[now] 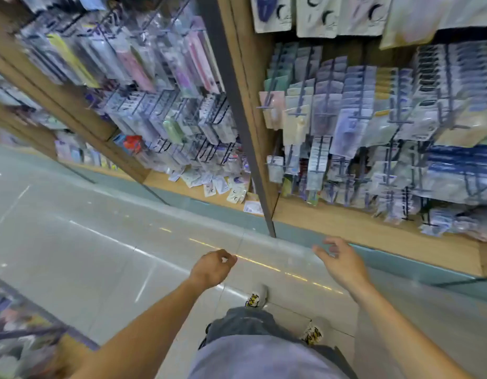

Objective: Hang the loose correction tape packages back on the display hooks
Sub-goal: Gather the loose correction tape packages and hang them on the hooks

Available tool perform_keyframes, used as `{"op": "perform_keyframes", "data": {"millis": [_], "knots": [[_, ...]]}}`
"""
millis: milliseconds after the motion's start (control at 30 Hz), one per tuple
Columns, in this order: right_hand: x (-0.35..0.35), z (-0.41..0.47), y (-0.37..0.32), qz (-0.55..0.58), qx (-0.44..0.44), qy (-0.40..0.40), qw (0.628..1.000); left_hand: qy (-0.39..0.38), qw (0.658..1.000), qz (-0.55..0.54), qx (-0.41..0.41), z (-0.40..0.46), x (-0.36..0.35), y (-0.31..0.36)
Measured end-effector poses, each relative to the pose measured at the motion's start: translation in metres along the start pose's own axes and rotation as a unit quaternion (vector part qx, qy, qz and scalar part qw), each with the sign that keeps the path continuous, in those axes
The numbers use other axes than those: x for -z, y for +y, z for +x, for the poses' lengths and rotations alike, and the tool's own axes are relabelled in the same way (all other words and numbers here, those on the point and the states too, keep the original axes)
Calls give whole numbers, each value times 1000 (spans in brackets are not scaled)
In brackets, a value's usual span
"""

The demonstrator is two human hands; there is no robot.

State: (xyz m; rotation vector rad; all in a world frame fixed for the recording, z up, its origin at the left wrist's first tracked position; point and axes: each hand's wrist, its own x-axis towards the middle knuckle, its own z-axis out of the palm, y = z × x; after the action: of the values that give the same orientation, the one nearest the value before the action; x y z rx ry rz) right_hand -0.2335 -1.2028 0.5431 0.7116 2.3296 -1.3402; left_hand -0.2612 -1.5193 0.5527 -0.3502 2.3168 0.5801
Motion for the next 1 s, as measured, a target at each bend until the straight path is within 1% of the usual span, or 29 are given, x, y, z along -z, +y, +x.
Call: {"op": "perform_keyframes", "data": {"millis": [133,300,433,500,567,633,733,800,900,1000], "knots": [[-69,11,-89,-42,72,-60,995,15,998,-32,56,-7,17,-88],[-167,26,-180,-58,130,-91,986,4,994,-36,107,1,43,-207],[-249,48,-225,-73,127,-77,986,-31,992,-25,123,45,89,-302],[-284,54,-234,-75,96,-59,991,-38,993,-13,114,79,124,-335],[-310,57,-236,-73,52,-43,995,-39,995,6,94,116,163,-350],[-323,57,-230,-70,-1,-25,997,-33,997,30,59,152,207,-348],[-335,49,-219,-84,-63,-3,994,15,999,36,4,205,264,-324],[-343,53,-209,-79,-89,19,993,41,997,50,-40,240,289,-307],[-364,78,-189,-81,-108,34,990,57,986,112,-110,291,294,-294],[-395,127,-169,-100,-104,39,989,72,967,184,-159,348,268,-292]]}}
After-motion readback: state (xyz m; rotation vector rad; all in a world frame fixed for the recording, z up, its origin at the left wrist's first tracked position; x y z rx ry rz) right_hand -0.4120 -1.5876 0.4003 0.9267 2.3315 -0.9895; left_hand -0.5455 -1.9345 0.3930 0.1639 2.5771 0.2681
